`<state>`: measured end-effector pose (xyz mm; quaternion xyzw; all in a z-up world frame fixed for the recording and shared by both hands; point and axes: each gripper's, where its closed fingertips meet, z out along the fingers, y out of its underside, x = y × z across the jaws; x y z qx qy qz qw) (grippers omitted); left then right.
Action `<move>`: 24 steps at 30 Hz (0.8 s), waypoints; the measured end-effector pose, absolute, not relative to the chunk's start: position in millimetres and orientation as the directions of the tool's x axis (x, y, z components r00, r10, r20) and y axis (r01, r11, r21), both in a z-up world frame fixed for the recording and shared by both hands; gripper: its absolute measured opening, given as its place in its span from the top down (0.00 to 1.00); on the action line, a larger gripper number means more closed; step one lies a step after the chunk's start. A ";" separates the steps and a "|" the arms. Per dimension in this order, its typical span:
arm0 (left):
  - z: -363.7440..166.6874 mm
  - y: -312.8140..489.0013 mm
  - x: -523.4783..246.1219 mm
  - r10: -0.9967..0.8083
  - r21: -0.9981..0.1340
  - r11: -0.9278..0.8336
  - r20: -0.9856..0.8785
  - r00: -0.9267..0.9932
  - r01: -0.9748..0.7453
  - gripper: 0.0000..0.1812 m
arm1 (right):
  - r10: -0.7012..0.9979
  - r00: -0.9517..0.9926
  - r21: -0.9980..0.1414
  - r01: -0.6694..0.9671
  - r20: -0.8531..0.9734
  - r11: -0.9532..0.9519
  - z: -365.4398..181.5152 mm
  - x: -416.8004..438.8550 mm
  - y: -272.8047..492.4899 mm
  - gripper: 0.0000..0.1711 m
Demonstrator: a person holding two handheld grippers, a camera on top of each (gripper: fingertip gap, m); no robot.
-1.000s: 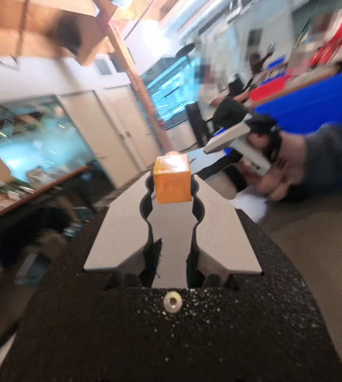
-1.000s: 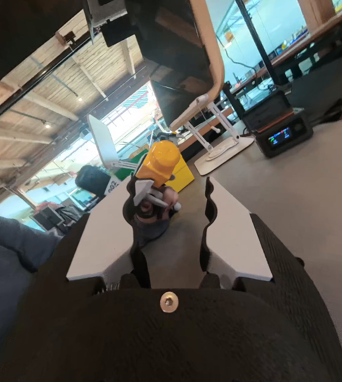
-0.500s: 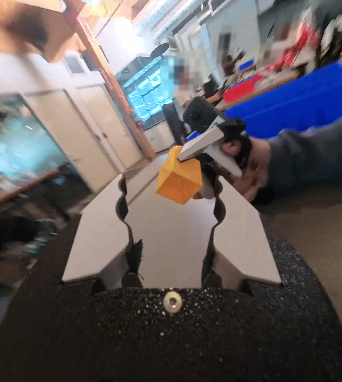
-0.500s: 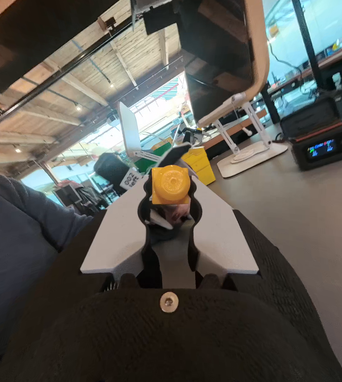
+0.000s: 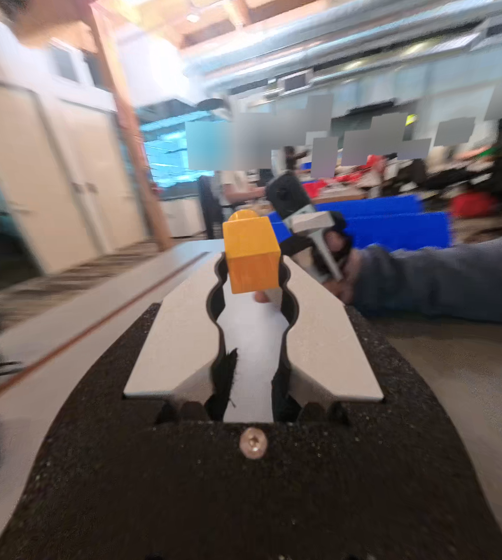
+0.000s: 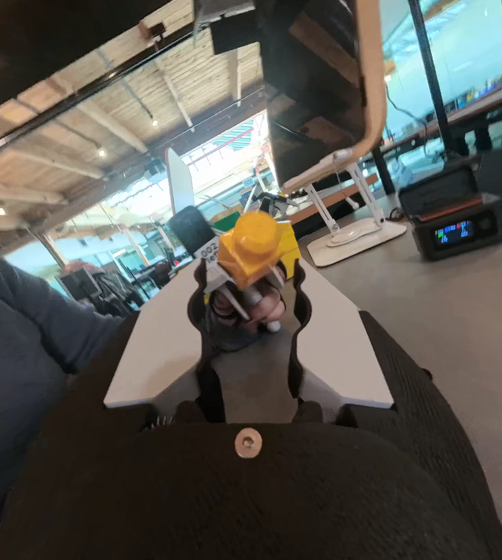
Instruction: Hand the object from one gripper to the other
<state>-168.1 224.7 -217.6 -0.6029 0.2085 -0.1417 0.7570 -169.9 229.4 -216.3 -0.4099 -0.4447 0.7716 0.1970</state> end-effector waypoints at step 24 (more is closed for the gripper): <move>-237.3 237.1 -175.5 -0.502 -0.994 0.029 0.080 0.861 0.109 0.58 | 0.983 -0.170 -0.997 -0.053 0.063 0.055 -239.3 -188.6 257.0 0.81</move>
